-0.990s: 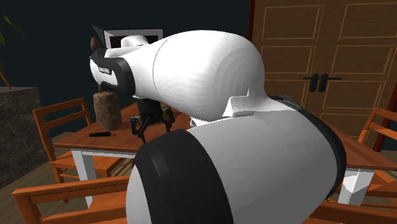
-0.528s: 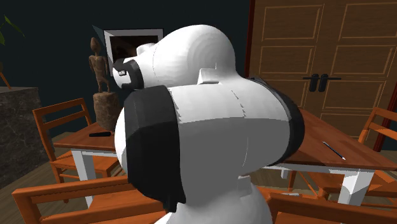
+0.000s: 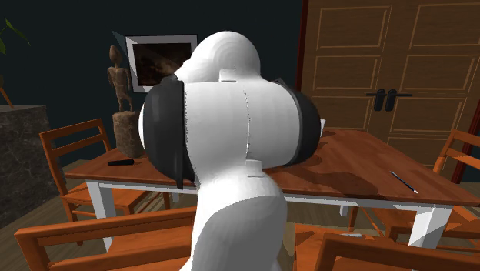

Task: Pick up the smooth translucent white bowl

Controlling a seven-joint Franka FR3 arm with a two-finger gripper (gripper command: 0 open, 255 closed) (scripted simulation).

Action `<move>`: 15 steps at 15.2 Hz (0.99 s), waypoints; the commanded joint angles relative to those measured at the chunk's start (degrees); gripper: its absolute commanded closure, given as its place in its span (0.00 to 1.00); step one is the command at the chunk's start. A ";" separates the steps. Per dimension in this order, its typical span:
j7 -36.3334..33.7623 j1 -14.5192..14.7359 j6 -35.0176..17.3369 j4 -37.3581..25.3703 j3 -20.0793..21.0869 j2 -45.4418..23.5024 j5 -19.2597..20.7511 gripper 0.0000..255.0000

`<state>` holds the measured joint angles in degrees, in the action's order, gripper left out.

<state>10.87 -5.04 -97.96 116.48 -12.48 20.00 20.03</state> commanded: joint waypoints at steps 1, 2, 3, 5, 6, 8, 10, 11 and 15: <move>1.42 -0.51 -1.06 -3.56 -1.20 -4.08 0.64 0.00; 2.15 -0.80 -1.52 -5.21 -1.79 -5.89 0.89 0.00; 2.89 -1.09 -1.95 -6.92 -2.37 -7.72 1.08 0.00; 4.41 -1.71 -2.69 -10.57 -3.49 -11.47 1.29 0.00; 4.57 -1.80 -2.76 -10.96 -3.58 -11.87 1.30 0.00; 4.11 -1.86 -4.21 -9.34 -3.64 -11.75 1.45 0.00; 3.65 -1.91 -5.65 -7.77 -3.71 -11.69 1.60 0.00; 3.42 -1.94 -6.38 -7.00 -3.75 -11.68 1.67 0.00; 2.85 -2.01 -8.23 -5.09 -3.86 -11.71 1.87 0.00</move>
<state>13.76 -7.04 -106.00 111.20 -16.32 8.27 21.87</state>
